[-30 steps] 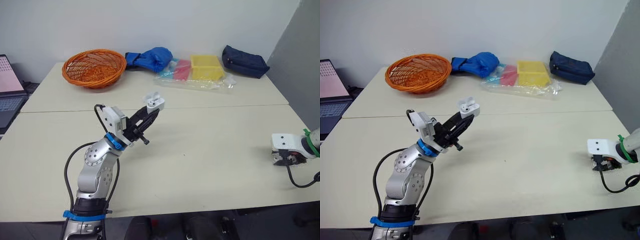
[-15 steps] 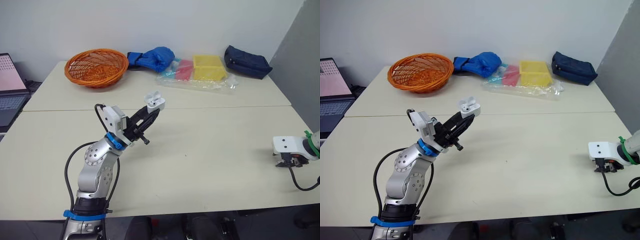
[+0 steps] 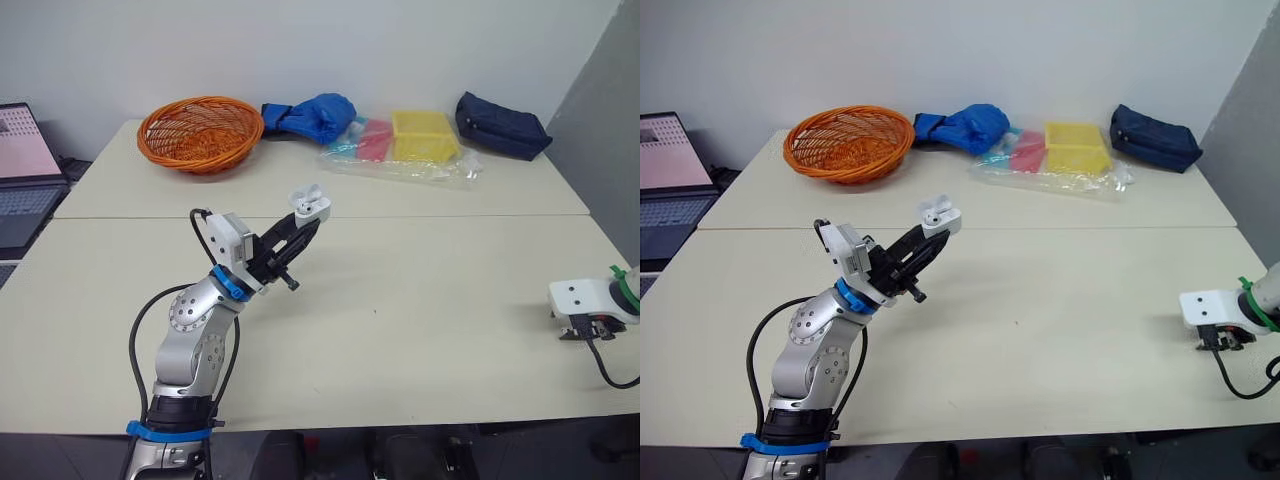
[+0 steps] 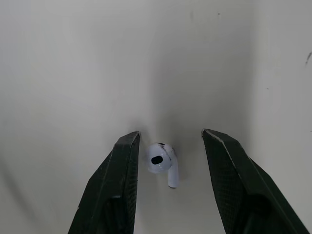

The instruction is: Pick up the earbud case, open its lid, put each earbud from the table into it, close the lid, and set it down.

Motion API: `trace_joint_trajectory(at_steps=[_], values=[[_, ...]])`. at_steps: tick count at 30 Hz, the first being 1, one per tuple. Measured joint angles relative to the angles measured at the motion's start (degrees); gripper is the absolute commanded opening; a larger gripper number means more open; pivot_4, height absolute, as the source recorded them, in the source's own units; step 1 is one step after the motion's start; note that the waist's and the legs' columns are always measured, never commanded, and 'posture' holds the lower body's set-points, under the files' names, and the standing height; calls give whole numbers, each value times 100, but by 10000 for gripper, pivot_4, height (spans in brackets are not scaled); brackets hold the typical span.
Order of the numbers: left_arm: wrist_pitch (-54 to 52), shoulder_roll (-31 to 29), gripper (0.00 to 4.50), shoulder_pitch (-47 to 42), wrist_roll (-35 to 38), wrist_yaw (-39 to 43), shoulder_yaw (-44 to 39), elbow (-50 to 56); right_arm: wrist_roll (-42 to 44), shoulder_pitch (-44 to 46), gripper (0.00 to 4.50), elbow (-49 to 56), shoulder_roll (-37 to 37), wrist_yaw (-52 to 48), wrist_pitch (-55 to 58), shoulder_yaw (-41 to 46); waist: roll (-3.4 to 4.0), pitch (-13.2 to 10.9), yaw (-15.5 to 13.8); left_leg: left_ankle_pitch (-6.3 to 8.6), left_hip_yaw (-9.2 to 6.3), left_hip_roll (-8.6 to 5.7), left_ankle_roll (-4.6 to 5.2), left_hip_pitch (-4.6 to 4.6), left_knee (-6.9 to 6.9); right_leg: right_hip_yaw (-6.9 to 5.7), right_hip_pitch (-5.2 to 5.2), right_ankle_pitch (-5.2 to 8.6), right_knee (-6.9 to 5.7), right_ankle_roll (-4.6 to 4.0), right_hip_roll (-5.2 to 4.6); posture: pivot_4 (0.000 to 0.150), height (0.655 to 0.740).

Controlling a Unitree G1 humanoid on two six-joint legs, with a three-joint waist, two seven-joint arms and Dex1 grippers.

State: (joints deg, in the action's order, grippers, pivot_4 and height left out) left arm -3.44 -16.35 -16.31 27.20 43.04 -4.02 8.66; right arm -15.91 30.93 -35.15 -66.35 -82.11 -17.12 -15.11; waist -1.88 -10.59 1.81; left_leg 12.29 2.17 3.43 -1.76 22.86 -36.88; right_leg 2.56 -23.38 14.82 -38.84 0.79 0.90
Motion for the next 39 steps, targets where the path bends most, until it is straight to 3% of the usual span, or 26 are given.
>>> trace_joint_trajectory(at_steps=[21, 24, 27, 36, 39], values=[[11, 13, 7623, -1, -2, 3, 0, -3, -212, 151, 20917, -404, -7, 231, -596, -71, 0, 0, 1, 0, 6, -1, 0, -3, -8, 7, 3, -1, -1, 1, -1, 1500, 7400], [11, 12, 7623, -2, -2, 5, 0, -3, -224, 172, 14710, -438, 17, 243, -596, -72, -1, 0, 4, 0, 7, -1, 0, -4, -9, 8, 5, -1, -1, -1, -1, 1500, 7400], [11, 11, 7623, -2, -2, 4, 0, -3, -273, 199, 4844, -494, 42, 244, -604, -73, -1, 1, 19, 0, 12, 0, 0, -7, -11, 14, 6, -1, -1, -3, -1, 1500, 7400], [11, 8, 7623, -12, -2, 14, -1, -7, -127, 155, 4161, -389, 67, 164, -325, -17, -2, 1, 25, 0, 13, 1, 0, -12, -11, 15, 9, 0, -2, -5, -1, 1500, 7400], [16, -5, 7623, -20, -2, 28, -19, -46, 404, 17, 4161, 253, 276, -217, 356, 114, -2, 1, 58, 0, 8, 4, 0, -13, -7, 13, 8, -7, -6, 7, 3, 1500, 7400]])
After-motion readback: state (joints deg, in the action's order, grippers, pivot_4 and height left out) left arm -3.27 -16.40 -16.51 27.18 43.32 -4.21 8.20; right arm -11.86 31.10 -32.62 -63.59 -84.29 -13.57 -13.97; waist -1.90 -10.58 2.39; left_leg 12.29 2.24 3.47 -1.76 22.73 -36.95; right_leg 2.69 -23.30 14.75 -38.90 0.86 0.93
